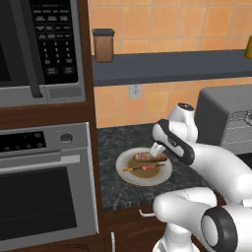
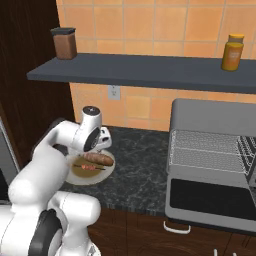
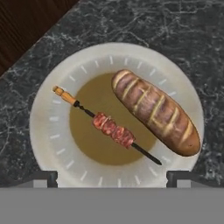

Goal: Pick up the kebab skewer and baguette bread, and place them inside the toaster oven. Close the toaster oven door and start by setting the timer.

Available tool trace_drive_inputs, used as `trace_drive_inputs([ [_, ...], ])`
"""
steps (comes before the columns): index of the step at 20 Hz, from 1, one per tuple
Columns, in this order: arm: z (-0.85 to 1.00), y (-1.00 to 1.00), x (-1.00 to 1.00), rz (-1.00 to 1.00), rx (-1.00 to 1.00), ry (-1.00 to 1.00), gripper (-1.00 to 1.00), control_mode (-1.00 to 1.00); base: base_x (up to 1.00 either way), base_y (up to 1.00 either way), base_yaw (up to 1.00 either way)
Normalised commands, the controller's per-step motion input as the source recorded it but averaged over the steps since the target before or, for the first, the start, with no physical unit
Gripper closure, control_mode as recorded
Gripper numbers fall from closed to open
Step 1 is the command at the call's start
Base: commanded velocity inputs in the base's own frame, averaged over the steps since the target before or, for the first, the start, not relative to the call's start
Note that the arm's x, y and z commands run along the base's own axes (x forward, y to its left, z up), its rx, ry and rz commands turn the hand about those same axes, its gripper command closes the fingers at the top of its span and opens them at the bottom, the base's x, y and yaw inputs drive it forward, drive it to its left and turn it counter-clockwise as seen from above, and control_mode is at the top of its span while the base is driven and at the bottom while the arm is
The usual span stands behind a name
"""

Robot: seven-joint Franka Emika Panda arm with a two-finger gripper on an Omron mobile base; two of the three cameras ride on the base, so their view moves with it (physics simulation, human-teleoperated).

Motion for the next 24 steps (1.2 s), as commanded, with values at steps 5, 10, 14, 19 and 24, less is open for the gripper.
trace_drive_inputs([
  [5,-0.51,0.00,0.23,0.14,0.00,0.12,-1.00,-1.00,0.00,0.00,0.00],
  [10,-0.33,-0.02,0.19,0.09,0.00,0.02,-1.00,-1.00,0.00,0.00,0.00],
  [14,-0.31,0.00,0.12,0.03,0.00,0.00,-1.00,-1.00,0.00,0.00,0.00],
  [19,-0.16,-0.08,0.04,0.01,0.01,-0.01,-1.00,-1.00,0.00,0.00,0.00],
  [24,0.00,-0.36,0.26,0.10,0.06,0.00,-1.00,-1.00,0.00,0.00,0.00],
])
